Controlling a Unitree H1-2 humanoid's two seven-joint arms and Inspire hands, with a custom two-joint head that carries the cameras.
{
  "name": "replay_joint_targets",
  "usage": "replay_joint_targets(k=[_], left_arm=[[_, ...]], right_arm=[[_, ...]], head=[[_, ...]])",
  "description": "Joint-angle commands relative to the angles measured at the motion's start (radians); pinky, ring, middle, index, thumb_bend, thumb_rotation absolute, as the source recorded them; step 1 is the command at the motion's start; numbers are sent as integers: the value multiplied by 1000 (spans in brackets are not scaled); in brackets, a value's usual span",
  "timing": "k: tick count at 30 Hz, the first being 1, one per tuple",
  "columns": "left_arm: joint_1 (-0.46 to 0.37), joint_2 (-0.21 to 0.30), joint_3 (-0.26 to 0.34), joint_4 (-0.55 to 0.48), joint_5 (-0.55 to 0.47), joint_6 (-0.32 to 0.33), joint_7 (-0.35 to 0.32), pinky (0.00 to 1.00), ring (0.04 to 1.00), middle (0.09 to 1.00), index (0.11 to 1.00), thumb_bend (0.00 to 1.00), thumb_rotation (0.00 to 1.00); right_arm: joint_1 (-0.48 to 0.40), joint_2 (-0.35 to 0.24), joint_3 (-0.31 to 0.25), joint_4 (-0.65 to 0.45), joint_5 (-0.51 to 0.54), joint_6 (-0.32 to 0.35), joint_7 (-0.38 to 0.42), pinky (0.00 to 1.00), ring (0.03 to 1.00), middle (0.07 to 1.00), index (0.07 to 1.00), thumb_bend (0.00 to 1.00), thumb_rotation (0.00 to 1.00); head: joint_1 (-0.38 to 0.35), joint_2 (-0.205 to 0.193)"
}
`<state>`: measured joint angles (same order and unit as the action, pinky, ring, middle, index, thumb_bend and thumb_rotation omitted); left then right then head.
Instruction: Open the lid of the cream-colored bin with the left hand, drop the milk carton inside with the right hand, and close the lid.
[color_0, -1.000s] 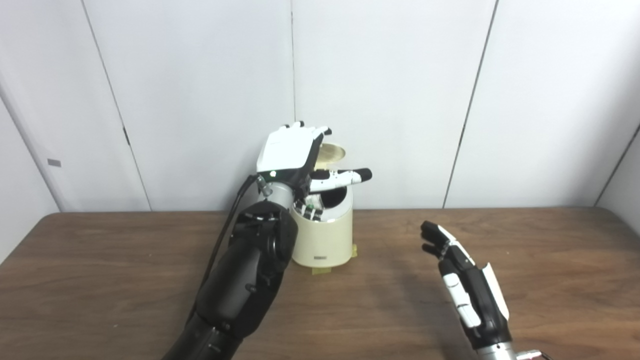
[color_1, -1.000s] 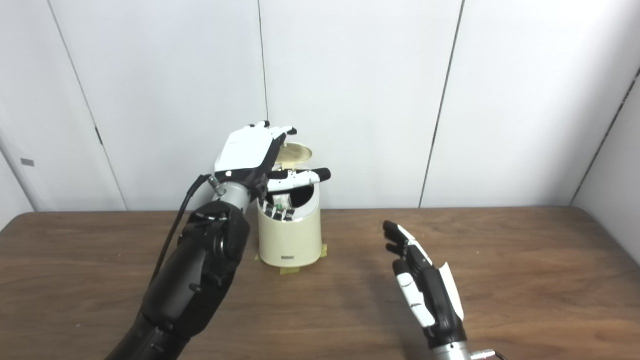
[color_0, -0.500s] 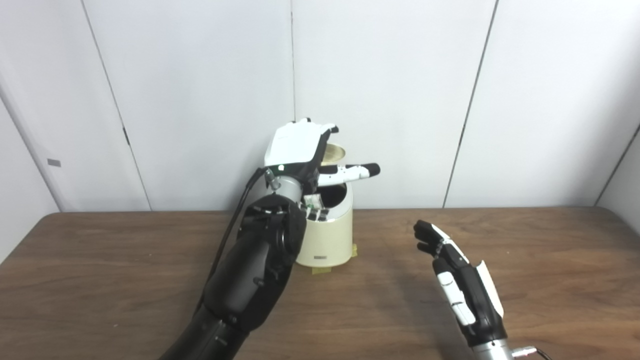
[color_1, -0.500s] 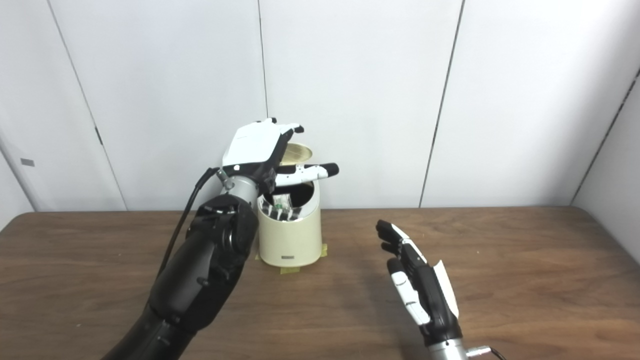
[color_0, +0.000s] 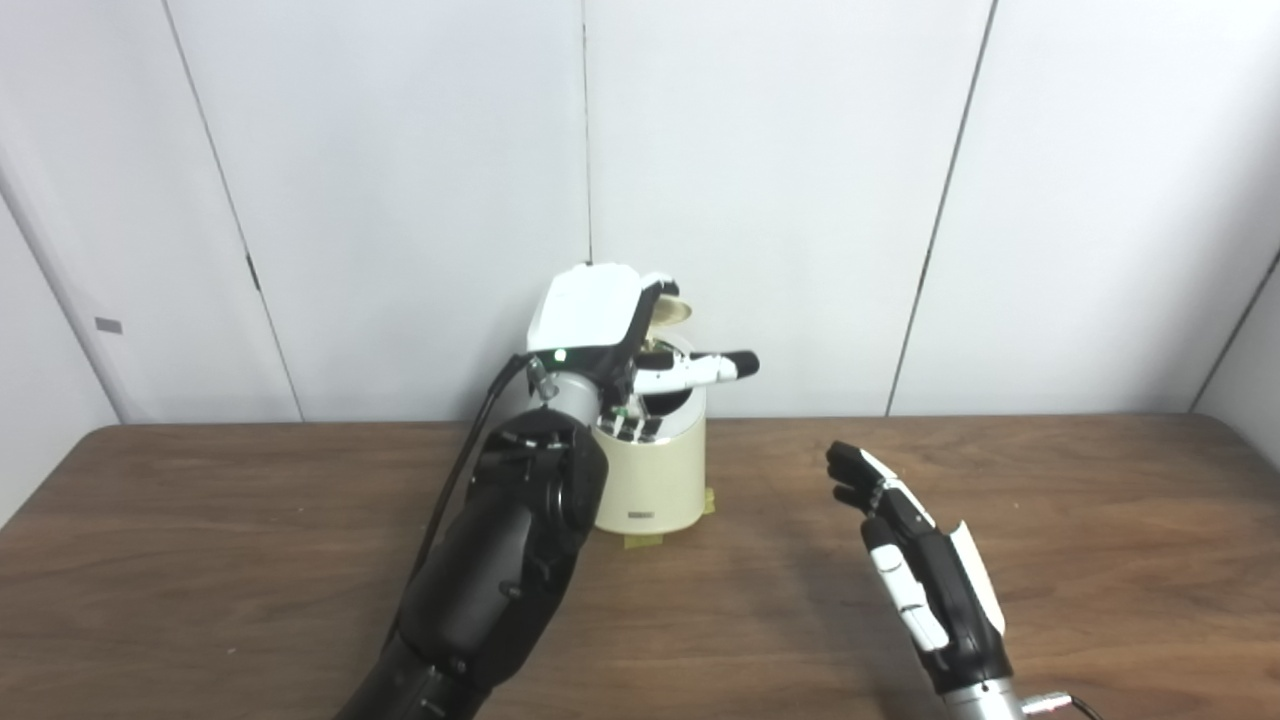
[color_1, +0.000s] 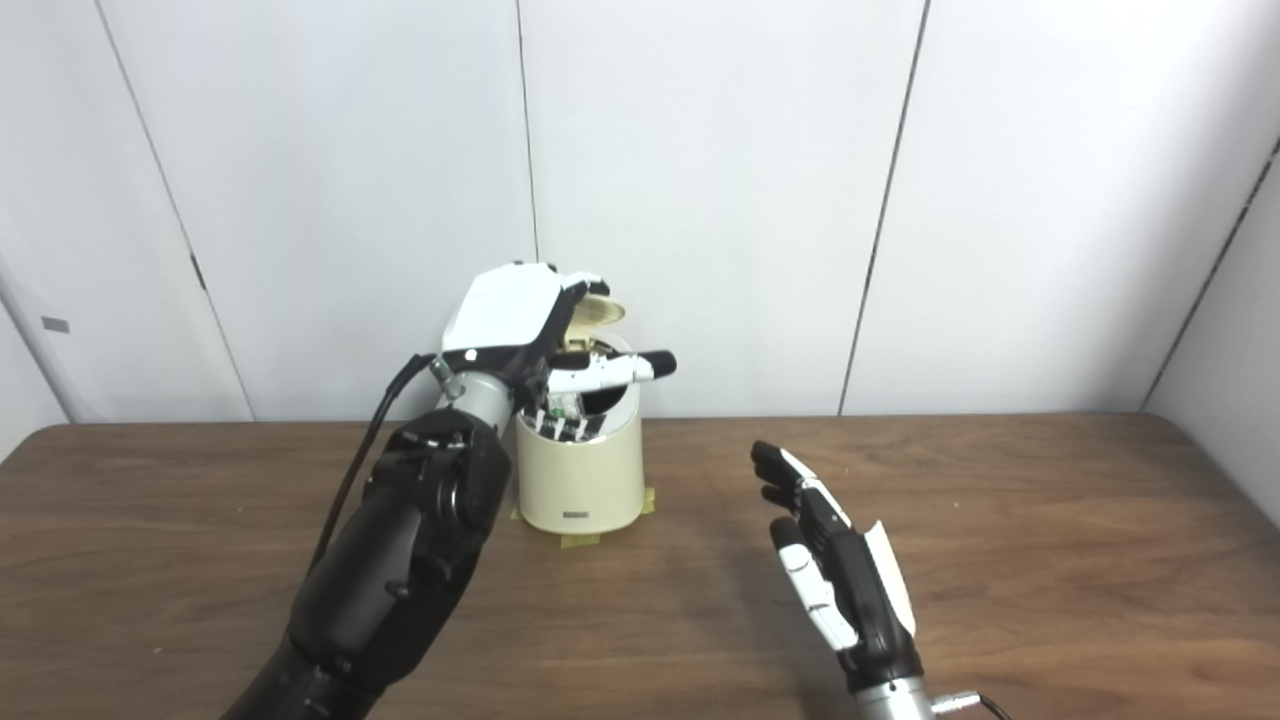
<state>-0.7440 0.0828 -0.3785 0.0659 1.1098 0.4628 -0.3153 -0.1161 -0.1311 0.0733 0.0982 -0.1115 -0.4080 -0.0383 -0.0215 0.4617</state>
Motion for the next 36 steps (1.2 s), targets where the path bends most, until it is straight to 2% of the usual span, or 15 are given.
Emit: replay_joint_targets(k=[1, 16, 20, 22, 32, 36], left_arm=[[-43, -2, 13, -22, 16, 6, 11, 1000, 948, 831, 817, 969, 983], [-21, -1, 16, 2, -29, 1, 11, 1000, 920, 836, 819, 983, 971], [0, 4, 2, -13, -32, -4, 9, 1000, 906, 831, 815, 977, 973], [11, 9, -7, -19, -29, -5, 0, 1000, 898, 822, 815, 969, 968], [58, 34, -66, -48, 37, -11, 2, 1000, 895, 826, 817, 943, 986], [76, 31, -68, -74, 39, -8, -10, 1000, 892, 822, 820, 943, 992]], right_arm=[[58, 26, 12, 36, -38, 3, -6, 833, 877, 881, 867, 189, 914], [65, 26, 13, 10, -41, 43, 3, 834, 884, 884, 873, 201, 865], [70, 27, 13, -7, -47, 59, 3, 825, 880, 881, 870, 190, 853], [72, 27, 13, -13, -39, 60, 7, 820, 879, 883, 868, 193, 816], [73, 30, 12, -21, -35, 61, 9, 810, 873, 882, 865, 204, 799], [76, 29, 11, -28, -32, 58, 11, 811, 872, 880, 866, 196, 787]], head=[[0, 1], [-4, 11], [-8, 19], [-7, 23], [-5, 34], [-6, 41]])
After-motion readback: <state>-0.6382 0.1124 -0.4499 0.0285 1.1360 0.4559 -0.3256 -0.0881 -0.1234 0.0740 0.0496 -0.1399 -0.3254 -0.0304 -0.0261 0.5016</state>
